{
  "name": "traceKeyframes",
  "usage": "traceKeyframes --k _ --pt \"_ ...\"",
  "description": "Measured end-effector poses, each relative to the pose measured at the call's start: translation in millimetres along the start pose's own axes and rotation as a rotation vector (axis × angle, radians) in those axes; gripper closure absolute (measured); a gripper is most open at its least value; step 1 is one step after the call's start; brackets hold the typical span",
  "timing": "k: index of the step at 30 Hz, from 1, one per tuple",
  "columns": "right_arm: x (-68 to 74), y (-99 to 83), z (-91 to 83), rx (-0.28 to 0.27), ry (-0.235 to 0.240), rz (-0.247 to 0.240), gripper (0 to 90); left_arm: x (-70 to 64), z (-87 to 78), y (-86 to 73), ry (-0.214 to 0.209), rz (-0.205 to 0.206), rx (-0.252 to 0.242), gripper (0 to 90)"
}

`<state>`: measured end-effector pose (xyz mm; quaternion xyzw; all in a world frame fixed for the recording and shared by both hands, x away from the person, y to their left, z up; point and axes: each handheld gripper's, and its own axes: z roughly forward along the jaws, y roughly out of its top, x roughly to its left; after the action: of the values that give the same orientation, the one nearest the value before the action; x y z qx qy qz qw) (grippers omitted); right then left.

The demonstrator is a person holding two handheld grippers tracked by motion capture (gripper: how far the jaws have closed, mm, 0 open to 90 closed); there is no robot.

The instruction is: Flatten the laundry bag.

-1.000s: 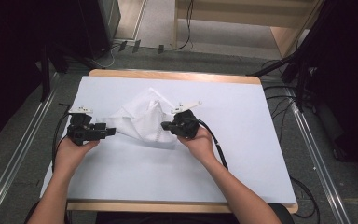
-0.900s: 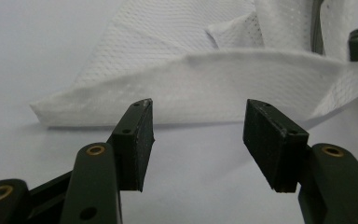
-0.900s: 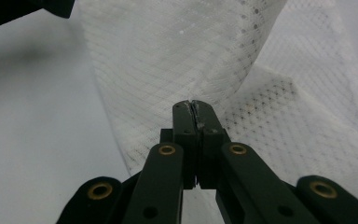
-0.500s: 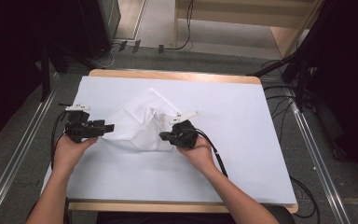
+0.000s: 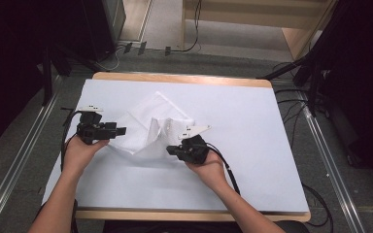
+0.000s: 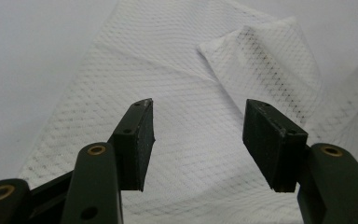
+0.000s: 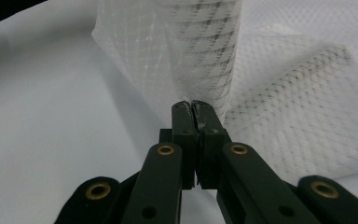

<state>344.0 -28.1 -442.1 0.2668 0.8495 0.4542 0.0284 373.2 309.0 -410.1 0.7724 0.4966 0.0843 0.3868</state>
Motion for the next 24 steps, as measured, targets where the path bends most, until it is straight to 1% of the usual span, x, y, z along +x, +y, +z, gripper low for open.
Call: traceKeyframes --k 3,4,6,9,11,13,17,21,24 --pt "3.8 -1.6 -1.1 -0.002 0.003 -0.01 90.0 -0.8 2.7 1.6 -0.003 0.005 0.006 44.1" --pt "5.3 -2.1 -1.8 0.002 0.001 -0.005 89.9 -1.1 3.4 2.0 -0.005 0.01 0.007 44.1" --pt "8.8 -4.9 -2.3 0.008 0.016 -0.004 89.6 -1.7 4.8 2.8 -0.01 0.01 0.011 43.9" --pt "11.3 -6.6 -2.5 0.014 0.027 -0.002 88.2 -2.7 6.7 3.7 -0.012 0.012 0.014 43.8" --pt "13.8 -8.0 -3.3 0.017 0.038 -0.004 86.4 -2.9 7.4 4.1 -0.015 0.016 0.015 43.7" --pt "16.3 -9.8 -6.2 0.02 0.048 -0.001 82.6 -2.8 7.8 4.1 -0.015 0.017 0.014 43.7" --pt "17.4 -11.0 -14.0 0.012 0.063 0.008 76.7 -1.6 7.4 3.9 -0.011 0.012 0.016 43.5" --pt "15.8 -10.7 -21.0 -0.003 0.046 -0.003 75.9 -0.6 6.8 3.9 -0.008 0.015 0.016 43.3" --pt "11.0 -8.8 -21.1 -0.009 0.033 0.006 74.7 -0.2 7.1 3.6 -0.006 0.014 0.016 43.2"
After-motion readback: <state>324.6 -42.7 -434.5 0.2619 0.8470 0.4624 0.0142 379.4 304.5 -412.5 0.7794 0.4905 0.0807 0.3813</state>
